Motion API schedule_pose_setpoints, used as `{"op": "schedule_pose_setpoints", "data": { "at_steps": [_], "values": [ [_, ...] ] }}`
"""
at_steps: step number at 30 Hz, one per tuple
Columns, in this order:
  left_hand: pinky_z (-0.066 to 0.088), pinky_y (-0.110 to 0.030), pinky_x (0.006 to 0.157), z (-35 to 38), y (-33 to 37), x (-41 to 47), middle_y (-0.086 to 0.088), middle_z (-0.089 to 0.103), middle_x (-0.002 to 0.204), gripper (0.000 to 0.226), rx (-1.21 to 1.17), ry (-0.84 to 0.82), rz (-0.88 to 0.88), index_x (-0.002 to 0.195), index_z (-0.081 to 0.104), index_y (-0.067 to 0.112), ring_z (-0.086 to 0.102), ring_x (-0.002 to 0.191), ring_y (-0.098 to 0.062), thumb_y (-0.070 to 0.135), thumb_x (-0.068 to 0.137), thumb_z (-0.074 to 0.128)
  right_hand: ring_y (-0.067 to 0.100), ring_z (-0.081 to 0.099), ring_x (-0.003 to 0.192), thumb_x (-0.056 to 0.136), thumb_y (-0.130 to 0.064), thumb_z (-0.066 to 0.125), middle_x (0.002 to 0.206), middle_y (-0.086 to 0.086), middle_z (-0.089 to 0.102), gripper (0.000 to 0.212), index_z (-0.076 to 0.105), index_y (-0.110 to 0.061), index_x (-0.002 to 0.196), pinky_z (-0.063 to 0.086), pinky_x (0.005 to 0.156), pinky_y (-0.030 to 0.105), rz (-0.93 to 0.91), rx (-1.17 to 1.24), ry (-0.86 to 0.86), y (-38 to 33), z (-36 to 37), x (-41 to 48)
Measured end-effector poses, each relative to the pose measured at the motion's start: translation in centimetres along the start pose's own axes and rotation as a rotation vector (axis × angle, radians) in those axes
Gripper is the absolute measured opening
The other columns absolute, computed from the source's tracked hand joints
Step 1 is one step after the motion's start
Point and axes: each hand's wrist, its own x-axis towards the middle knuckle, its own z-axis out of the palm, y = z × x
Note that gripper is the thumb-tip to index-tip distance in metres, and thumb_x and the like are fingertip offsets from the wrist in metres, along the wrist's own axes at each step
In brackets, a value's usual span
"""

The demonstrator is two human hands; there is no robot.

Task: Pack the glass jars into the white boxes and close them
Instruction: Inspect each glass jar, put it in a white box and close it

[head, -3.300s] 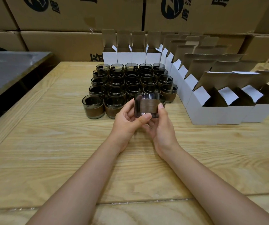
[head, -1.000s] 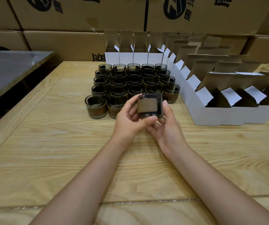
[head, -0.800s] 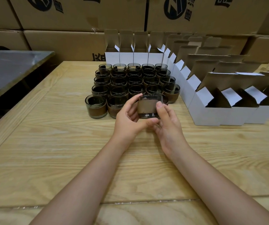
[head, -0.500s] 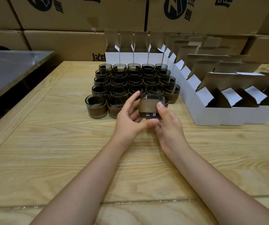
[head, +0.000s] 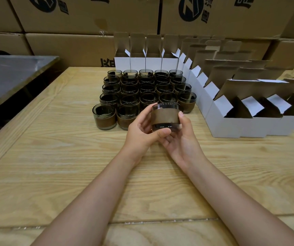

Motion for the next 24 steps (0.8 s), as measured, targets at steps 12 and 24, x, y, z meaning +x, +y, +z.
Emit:
{"op": "schedule_pose_setpoints", "data": {
  "at_steps": [12,24],
  "values": [
    [0.051,-0.019,0.083,-0.01,0.34,-0.18,0.007,0.061,0.124,0.080,0.062,0.027,0.026,0.125,0.054,0.035,0.061,0.111,-0.005,0.011,0.057,0.087,0.019,0.071,0.080,0.069,-0.040,0.068,0.097,0.009,0.073,0.054,0.059,-0.009,0.113,0.057,0.063,0.026,-0.095,-0.099,0.016,-0.07,0.11,-0.14],
    [0.049,-0.034,0.100,0.21,0.21,-0.21,-0.010,0.065,0.123,0.071,-0.046,-0.042,-0.140,0.134,0.050,0.008,0.060,0.119,-0.024,0.015,0.069,0.077,0.028,0.062,0.101,0.096,-0.031,0.044,0.106,0.016,0.064,0.038,0.058,-0.005,0.120,0.056,0.086,0.033,0.060,0.021,0.003,-0.57,-0.25,0.34]
  ]
}}
